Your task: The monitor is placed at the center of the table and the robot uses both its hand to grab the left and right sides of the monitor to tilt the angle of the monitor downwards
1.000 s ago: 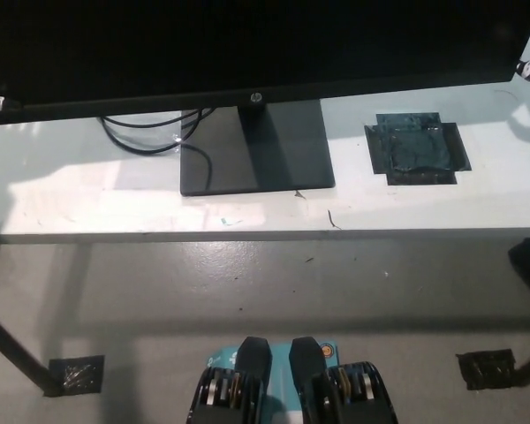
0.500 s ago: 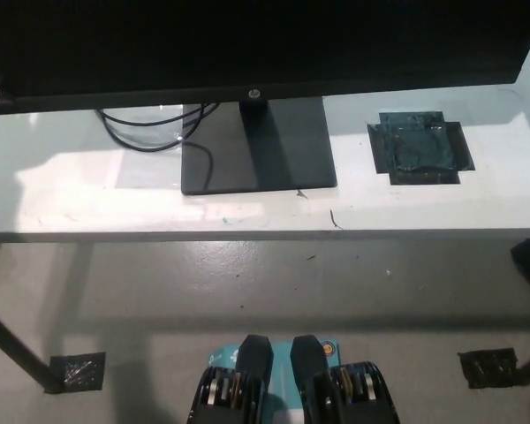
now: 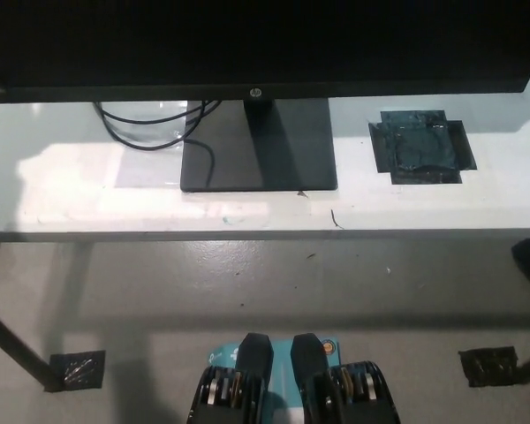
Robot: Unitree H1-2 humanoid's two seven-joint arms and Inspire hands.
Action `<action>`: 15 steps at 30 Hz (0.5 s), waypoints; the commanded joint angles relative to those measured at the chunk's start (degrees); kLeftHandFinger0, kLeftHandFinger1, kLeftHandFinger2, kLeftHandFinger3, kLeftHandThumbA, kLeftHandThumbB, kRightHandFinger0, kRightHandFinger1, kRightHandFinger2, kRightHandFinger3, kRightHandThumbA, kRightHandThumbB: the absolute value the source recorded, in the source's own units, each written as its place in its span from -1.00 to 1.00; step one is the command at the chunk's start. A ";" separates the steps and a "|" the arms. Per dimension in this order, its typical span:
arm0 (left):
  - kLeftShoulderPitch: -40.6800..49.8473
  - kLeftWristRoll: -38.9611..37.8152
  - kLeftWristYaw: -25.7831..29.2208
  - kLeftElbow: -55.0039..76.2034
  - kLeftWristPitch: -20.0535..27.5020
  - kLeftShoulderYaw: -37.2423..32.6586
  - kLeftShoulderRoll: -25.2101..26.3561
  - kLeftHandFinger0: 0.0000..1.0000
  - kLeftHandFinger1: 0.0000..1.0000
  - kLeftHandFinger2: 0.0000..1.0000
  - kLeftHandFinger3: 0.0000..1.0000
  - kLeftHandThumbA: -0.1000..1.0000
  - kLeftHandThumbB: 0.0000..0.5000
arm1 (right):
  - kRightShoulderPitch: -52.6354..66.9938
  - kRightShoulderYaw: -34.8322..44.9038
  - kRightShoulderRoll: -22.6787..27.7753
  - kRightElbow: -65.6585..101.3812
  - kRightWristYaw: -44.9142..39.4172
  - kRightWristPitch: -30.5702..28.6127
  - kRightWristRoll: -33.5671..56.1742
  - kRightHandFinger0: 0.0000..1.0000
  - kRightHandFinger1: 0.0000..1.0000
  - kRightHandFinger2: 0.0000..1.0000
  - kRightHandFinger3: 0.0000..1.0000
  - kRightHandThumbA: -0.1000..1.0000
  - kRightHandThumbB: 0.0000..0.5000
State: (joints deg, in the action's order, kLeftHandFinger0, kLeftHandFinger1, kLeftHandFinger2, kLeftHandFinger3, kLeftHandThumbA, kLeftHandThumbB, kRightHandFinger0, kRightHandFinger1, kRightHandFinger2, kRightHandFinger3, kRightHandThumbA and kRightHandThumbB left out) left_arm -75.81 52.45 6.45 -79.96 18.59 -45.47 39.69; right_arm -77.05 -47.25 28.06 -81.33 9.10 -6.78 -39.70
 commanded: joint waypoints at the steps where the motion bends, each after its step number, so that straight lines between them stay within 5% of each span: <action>1: 1.91 -17.09 -4.90 13.94 0.76 15.36 0.65 1.00 1.00 1.00 1.00 1.00 0.61 | 1.67 10.85 -0.25 17.52 -1.77 -11.67 10.20 1.00 1.00 1.00 1.00 0.44 1.00; 5: 16.98 -32.08 -17.31 33.68 -3.31 27.11 4.53 1.00 1.00 1.00 1.00 0.82 0.70 | 12.03 16.47 5.26 38.43 -10.65 -5.86 15.62 1.00 1.00 1.00 1.00 0.41 1.00; 6: 24.85 -37.45 -20.52 45.10 -8.90 30.44 7.19 1.00 1.00 1.00 1.00 0.81 0.48 | 16.64 19.44 8.08 46.71 -14.62 -4.41 21.41 1.00 1.00 1.00 1.00 0.25 1.00; 10: 39.92 -45.83 -20.02 57.68 -8.25 37.73 11.55 1.00 1.00 1.00 1.00 1.00 0.28 | 27.05 24.64 14.28 64.90 -18.14 1.70 26.95 1.00 1.00 1.00 1.00 0.44 1.00; 15: 54.49 -53.71 -19.29 66.55 -7.04 46.78 13.15 1.00 1.00 1.00 1.00 1.00 0.11 | 37.14 31.45 18.66 76.47 -17.90 1.20 33.75 1.00 1.00 1.00 1.00 0.39 1.00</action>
State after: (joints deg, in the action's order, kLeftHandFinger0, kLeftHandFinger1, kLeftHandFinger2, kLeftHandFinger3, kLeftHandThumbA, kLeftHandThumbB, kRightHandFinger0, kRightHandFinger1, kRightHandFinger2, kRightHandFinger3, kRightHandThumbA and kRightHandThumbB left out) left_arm -45.05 38.21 -0.58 -48.89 16.66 -21.01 43.70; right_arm -52.63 -31.03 34.96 -49.06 4.32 -6.42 -31.91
